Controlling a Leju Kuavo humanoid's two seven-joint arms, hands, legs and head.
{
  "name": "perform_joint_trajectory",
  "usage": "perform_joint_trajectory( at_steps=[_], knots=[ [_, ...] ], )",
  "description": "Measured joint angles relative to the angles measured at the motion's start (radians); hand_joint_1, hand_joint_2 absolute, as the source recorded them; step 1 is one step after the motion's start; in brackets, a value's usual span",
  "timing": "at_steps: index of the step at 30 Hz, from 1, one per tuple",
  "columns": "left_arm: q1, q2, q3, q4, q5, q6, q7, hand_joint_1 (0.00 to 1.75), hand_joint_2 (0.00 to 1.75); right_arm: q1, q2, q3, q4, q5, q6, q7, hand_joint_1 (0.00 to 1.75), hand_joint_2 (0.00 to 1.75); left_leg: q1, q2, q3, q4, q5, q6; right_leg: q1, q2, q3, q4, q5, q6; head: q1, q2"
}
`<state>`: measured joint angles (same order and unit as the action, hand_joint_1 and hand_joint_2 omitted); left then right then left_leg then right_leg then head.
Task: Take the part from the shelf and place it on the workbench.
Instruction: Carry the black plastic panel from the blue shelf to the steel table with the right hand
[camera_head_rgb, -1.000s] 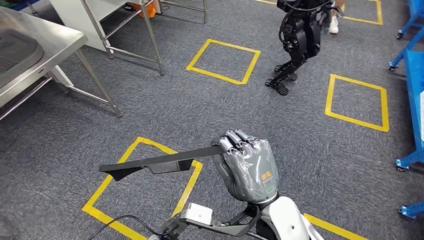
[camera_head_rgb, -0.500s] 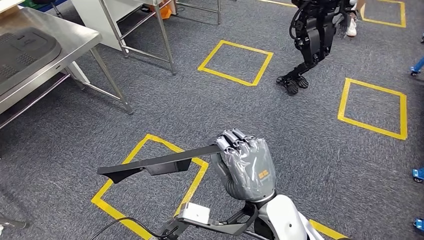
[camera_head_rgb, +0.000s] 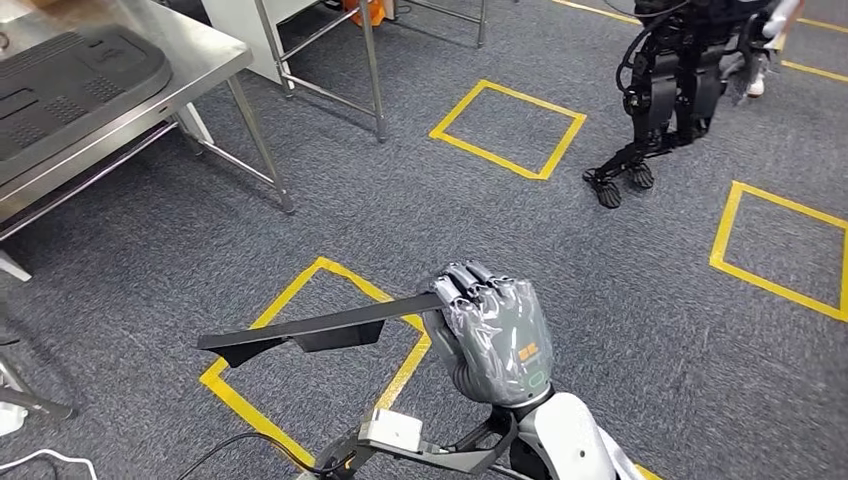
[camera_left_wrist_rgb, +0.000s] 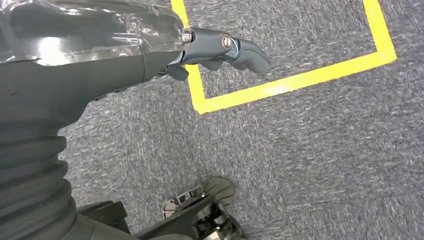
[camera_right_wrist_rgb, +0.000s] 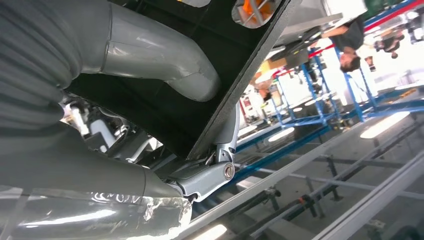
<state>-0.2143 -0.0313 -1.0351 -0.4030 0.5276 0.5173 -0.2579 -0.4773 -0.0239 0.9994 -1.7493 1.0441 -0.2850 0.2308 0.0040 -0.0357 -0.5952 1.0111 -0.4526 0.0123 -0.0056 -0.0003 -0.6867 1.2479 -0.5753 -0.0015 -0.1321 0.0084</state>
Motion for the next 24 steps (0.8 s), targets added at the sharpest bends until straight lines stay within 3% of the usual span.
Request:
perform_joint_trajectory(
  at_steps=[2, 4, 6, 8, 10, 12, 13, 14, 15, 17, 19, 22, 24],
  knots=[
    [-0.001, 0.000, 0.001, -0.001, 0.000, 0.000, 0.000, 0.00, 1.75, 0.000, 0.000, 0.002, 0.000, 0.000, 0.000, 0.000, 1.75, 1.75, 0.000, -0.016, -0.004, 0.009, -0.005, -0.006, -0.003, 0.023, 0.059, -0.137, 0.068, -0.004, 0.002, 0.000],
    [-0.001, 0.000, 0.003, -0.002, 0.000, 0.000, 0.000, 0.00, 1.75, 0.000, 0.000, 0.003, 0.001, 0.000, 0.000, 0.000, 1.75, 1.75, 0.000, -0.029, -0.013, 0.017, -0.007, -0.015, -0.003, 0.046, 0.086, -0.205, 0.086, -0.009, 0.001, 0.000],
    [0.001, 0.000, 0.005, -0.002, 0.000, 0.000, -0.001, 0.00, 1.75, -0.001, 0.001, 0.004, 0.001, 0.000, 0.001, -0.001, 1.75, 1.75, 0.003, -0.040, -0.018, 0.017, -0.005, -0.027, -0.001, 0.044, 0.088, -0.214, 0.085, -0.018, -0.001, 0.000],
    [0.003, 0.000, 0.006, -0.002, 0.000, 0.000, -0.002, 0.00, 1.75, -0.002, 0.003, 0.004, 0.001, 0.000, 0.001, -0.001, 1.75, 1.75, 0.005, -0.031, -0.023, 0.035, -0.018, -0.038, -0.003, 0.028, 0.095, -0.223, 0.089, -0.029, -0.004, 0.000],
    [0.001, 0.000, 0.007, -0.002, 0.000, 0.000, -0.002, 0.00, 1.75, -0.004, 0.006, 0.004, 0.001, -0.001, 0.002, -0.002, 1.75, 1.75, 0.004, -0.001, -0.058, 0.122, -0.067, -0.047, -0.004, 0.009, 0.102, -0.230, 0.090, -0.037, -0.011, 0.000],
    [0.001, 0.000, 0.007, -0.002, 0.000, 0.000, -0.002, 0.00, 1.75, -0.005, 0.008, 0.004, 0.001, -0.002, 0.002, -0.003, 1.75, 1.75, 0.006, 0.019, -0.120, 0.250, -0.123, -0.054, -0.002, -0.009, 0.104, -0.230, 0.088, -0.041, -0.015, 0.000],
    [0.002, 0.000, 0.007, -0.002, 0.000, 0.000, -0.002, 0.00, 1.75, -0.005, 0.008, 0.005, 0.002, -0.002, 0.002, -0.003, 1.75, 1.75, 0.008, 0.023, -0.141, 0.291, -0.135, -0.056, -0.002, -0.017, 0.104, -0.230, 0.087, -0.041, -0.016, 0.000],
    [0.004, 0.000, 0.007, -0.002, 0.000, 0.000, -0.003, 0.00, 1.75, -0.005, 0.008, 0.005, 0.003, -0.002, 0.003, -0.003, 1.75, 1.75, 0.009, 0.025, -0.144, 0.296, -0.128, -0.056, -0.001, -0.025, 0.105, -0.230, 0.085, -0.041, -0.016, 0.000],
    [0.005, 0.000, 0.008, -0.002, 0.000, 0.000, -0.003, 0.00, 1.75, -0.005, 0.008, 0.006, 0.003, -0.002, 0.003, -0.003, 1.75, 1.75, 0.010, 0.028, -0.126, 0.259, -0.102, -0.055, -0.001, -0.031, 0.107, -0.230, 0.084, -0.039, -0.017, 0.000],
    [0.004, 0.001, 0.008, -0.002, 0.000, 0.000, -0.003, 0.00, 1.75, -0.005, 0.008, 0.006, 0.003, -0.002, 0.003, -0.003, 1.75, 1.75, 0.009, 0.045, -0.052, 0.115, -0.035, -0.050, 0.000, -0.043, 0.115, -0.230, 0.078, -0.034, -0.018, 0.000],
    [0.003, 0.001, 0.009, -0.002, 0.000, 0.000, -0.004, 0.00, 1.75, -0.006, 0.009, 0.007, 0.003, -0.001, 0.003, -0.003, 1.75, 1.75, 0.003, 0.059, -0.009, 0.022, -0.005, -0.040, 0.003, -0.051, 0.119, -0.229, 0.073, -0.025, -0.017, 0.000],
    [0.005, 0.002, 0.009, -0.003, 0.001, 0.000, -0.006, 0.00, 1.75, -0.008, 0.009, 0.008, 0.003, 0.000, 0.004, -0.003, 1.75, 1.75, -0.003, 0.049, -0.007, 0.009, -0.004, -0.023, 0.002, -0.061, 0.123, -0.231, 0.069, -0.010, -0.015, 0.000],
    [0.003, 0.002, 0.010, -0.003, 0.001, 0.000, -0.007, 0.00, 1.75, -0.009, 0.009, 0.008, 0.003, 0.001, 0.005, -0.003, 1.75, 1.75, 0.001, 0.040, -0.001, -0.002, 0.001, -0.010, 0.000, -0.044, 0.111, -0.198, 0.043, -0.001, -0.012, 0.000]
  ],
)
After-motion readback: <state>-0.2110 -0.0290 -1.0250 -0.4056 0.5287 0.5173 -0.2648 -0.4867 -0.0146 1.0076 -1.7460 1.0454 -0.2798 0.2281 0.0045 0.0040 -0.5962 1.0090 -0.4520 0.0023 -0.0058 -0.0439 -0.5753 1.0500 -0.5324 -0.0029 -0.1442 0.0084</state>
